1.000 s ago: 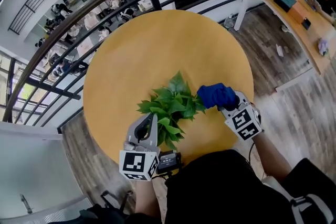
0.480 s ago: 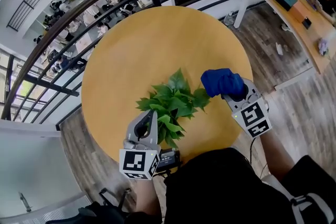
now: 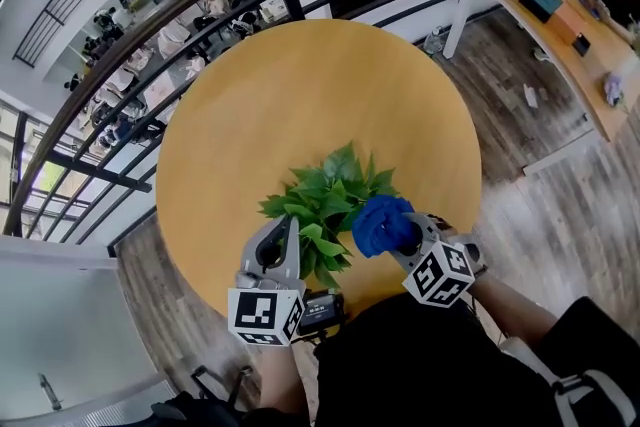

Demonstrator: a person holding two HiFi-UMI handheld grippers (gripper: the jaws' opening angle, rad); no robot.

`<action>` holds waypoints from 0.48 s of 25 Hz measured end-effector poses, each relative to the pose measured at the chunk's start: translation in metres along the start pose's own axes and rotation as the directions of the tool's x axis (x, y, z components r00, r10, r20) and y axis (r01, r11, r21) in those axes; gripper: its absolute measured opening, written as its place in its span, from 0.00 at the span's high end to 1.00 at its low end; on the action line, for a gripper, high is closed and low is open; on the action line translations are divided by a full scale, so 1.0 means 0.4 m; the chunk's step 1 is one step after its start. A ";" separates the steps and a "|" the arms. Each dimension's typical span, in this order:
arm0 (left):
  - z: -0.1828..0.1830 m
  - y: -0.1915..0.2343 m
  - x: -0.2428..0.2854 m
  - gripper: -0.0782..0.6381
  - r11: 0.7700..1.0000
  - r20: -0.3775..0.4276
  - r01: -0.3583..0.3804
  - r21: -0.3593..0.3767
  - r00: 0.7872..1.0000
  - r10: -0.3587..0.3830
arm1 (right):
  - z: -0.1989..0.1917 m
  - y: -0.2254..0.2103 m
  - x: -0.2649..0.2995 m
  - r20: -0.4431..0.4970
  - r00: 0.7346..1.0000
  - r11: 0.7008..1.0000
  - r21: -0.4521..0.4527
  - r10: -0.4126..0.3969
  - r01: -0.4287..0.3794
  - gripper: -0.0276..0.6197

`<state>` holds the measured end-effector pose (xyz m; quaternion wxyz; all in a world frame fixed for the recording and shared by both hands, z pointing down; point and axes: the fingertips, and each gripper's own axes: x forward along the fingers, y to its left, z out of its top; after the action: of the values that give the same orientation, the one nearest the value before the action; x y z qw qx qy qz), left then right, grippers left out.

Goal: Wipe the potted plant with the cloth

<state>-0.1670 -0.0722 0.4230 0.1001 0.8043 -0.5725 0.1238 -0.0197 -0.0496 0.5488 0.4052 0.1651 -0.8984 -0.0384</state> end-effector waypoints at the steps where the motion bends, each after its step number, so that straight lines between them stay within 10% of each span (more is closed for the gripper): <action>1: 0.000 -0.001 0.000 0.89 1.000 -0.001 0.000 0.001 1.000 0.000 | -0.033 0.019 0.012 -0.035 0.999 1.000 -0.006 0.014 -0.015 0.73; 6: 0.001 0.002 -0.001 0.89 1.000 0.003 -0.006 0.001 1.000 0.006 | -0.170 0.030 0.039 -0.171 0.985 0.999 0.031 0.036 -0.031 0.73; 12: -0.003 0.001 0.001 0.89 1.000 0.008 0.002 0.002 1.000 -0.002 | -0.277 -0.141 -0.027 -0.250 0.959 0.970 0.163 -0.136 0.180 0.73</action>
<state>-0.1673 -0.0724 0.4242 0.0970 0.8055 -0.5720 0.1210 0.0839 -0.0918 0.6037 0.4881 0.2768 -0.8271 0.0324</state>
